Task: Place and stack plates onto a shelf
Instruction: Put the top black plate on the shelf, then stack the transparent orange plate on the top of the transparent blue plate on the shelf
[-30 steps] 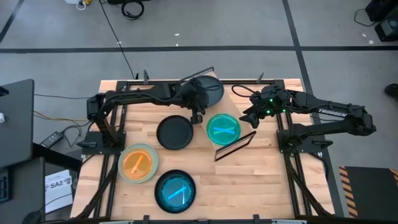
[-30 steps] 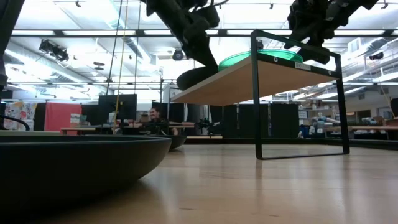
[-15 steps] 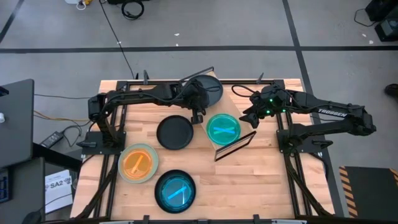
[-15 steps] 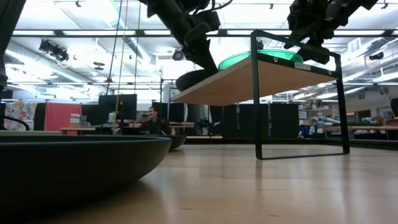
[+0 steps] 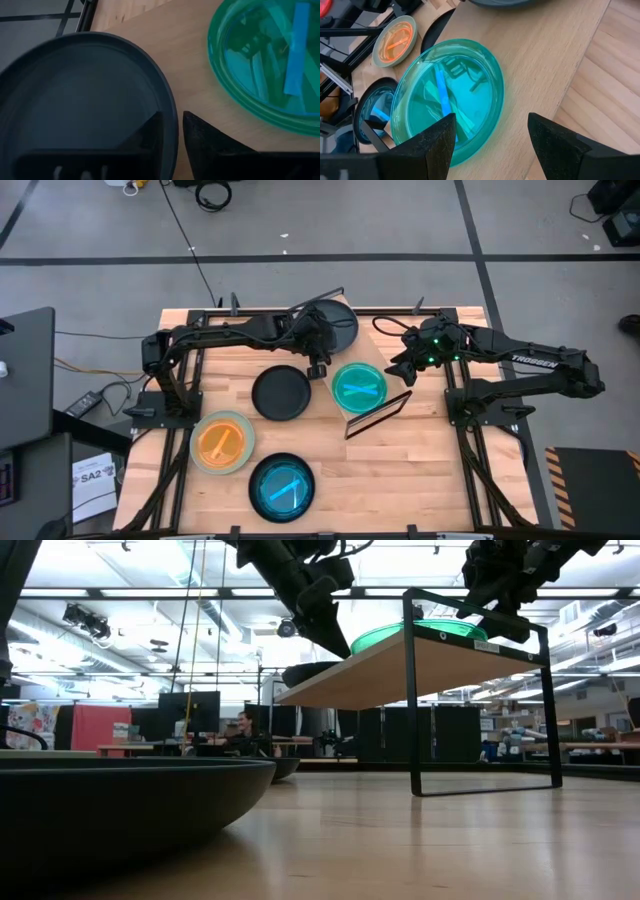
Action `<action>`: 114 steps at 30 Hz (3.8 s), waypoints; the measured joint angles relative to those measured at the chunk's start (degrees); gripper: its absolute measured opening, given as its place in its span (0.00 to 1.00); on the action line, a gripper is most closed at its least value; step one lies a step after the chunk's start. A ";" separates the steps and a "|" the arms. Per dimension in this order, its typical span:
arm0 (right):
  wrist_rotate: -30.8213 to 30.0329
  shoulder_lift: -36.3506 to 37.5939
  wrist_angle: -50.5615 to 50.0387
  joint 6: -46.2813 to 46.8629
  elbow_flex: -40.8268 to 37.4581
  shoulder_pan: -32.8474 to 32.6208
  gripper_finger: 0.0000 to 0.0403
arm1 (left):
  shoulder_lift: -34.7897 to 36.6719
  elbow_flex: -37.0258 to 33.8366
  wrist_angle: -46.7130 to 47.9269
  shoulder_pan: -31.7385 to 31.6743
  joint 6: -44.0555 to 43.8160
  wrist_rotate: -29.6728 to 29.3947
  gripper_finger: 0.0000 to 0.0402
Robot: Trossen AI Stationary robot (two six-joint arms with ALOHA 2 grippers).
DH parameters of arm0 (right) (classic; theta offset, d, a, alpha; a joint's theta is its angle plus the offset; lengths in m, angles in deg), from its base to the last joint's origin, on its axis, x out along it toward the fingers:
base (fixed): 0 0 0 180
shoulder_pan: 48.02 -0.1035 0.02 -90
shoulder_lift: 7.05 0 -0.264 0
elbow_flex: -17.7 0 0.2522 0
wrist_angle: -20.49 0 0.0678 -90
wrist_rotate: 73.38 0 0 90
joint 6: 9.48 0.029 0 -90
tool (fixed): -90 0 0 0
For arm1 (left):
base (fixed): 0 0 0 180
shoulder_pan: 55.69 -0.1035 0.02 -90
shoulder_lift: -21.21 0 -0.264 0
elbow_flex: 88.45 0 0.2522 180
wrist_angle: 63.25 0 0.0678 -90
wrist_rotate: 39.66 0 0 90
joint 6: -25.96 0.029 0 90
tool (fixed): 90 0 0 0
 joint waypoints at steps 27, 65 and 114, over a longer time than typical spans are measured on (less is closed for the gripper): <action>0.04 0.00 0.01 0.00 0.00 0.01 0.63 | 0.02 0.00 0.03 0.20 -0.61 -0.15 0.50; 0.07 0.00 0.26 0.00 0.00 0.00 0.63 | 17.22 -0.35 43.43 22.30 -16.31 0.08 0.43; 0.09 0.01 0.26 0.02 0.00 0.00 0.63 | 17.11 -44.68 23.69 27.02 -17.97 4.02 0.43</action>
